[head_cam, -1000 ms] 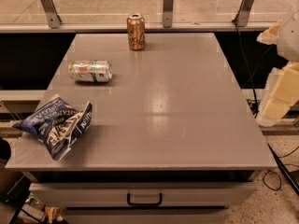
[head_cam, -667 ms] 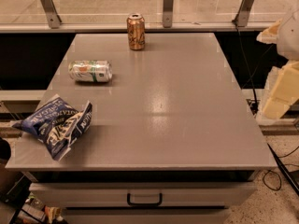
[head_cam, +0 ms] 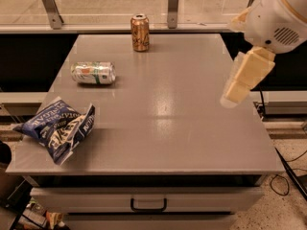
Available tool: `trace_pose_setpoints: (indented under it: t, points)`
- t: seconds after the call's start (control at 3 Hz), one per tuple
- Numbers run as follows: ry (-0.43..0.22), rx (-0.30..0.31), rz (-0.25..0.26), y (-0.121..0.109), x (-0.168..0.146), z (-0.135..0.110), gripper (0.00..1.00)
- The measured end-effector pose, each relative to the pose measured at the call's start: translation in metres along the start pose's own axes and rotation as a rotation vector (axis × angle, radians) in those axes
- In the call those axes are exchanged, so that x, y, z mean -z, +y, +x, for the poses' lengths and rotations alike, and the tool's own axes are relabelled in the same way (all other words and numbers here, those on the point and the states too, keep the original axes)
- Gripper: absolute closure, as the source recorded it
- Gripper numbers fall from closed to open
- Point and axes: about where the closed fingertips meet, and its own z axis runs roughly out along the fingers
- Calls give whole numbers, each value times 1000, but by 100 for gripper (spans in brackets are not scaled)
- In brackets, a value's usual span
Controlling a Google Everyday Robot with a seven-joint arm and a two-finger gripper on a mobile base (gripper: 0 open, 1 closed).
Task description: Place 7up can upright
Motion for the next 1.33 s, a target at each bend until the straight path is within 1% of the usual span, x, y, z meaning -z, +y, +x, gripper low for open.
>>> trace_pose_setpoints:
  t: [0.33, 0.67, 1.0, 1.33]
  points:
    - [-13, 11, 30, -8, -21, -34, 0]
    - [22, 17, 80, -21, -39, -63, 0]
    - [46, 25, 109, -29, -50, -83, 0]
    - [104, 84, 141, -41, -63, -120, 0]
